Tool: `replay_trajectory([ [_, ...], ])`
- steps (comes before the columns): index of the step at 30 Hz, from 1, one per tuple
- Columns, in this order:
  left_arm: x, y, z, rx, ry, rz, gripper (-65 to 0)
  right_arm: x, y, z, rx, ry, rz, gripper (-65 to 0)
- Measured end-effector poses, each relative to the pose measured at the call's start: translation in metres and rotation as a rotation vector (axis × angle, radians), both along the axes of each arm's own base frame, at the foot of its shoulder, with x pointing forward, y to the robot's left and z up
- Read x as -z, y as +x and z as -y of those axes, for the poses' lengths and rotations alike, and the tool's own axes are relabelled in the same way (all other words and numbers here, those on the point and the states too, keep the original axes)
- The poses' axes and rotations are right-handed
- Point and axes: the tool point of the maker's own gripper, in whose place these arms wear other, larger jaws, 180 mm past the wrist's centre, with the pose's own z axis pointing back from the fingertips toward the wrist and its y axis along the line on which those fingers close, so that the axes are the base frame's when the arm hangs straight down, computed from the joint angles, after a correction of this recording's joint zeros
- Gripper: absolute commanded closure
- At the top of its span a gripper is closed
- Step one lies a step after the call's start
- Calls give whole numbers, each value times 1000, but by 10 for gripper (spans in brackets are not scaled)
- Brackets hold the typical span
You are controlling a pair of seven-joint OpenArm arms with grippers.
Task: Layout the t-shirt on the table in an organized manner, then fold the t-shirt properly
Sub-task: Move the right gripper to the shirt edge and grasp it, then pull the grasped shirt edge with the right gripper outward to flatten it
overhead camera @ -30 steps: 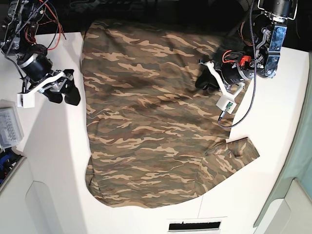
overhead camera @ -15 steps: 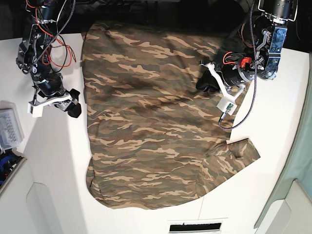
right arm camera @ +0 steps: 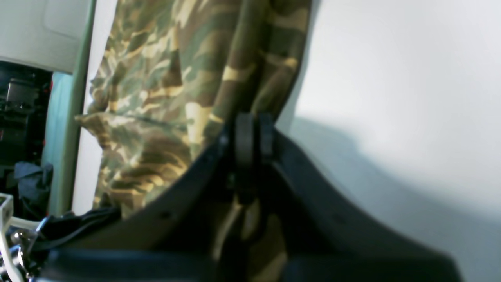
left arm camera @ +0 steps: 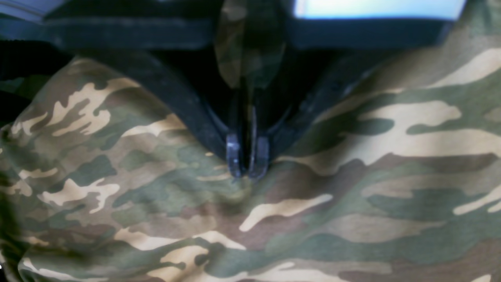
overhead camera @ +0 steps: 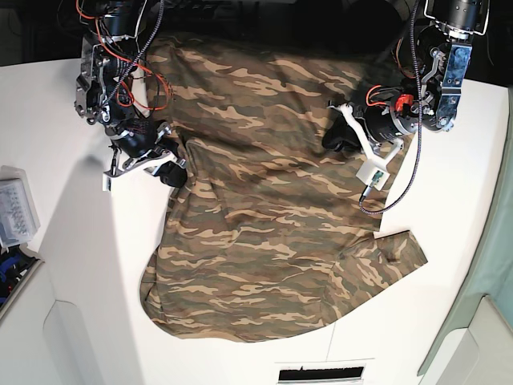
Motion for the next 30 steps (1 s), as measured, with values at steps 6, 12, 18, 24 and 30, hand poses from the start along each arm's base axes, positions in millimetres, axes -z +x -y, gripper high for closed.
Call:
replay_trajectory([
  [6,1,0,-1,7,14,4,-56,-36,7,26,-17,-86,57,0],
  [12,0,2,-2,11,24,11,-56,-84,-6,79,25,-246,169,0],
  [18,0,2,-1,8,16,10,-56,-106,-27,61,-32,-176,220,0],
  [24,0,2,-2,11,22,10,-56,-85,-46,-3,-214,-156,179,-82],
  [30,0,2,-2,9,20,10,-56,-70,-46,-41,-300,-233,199,-284],
])
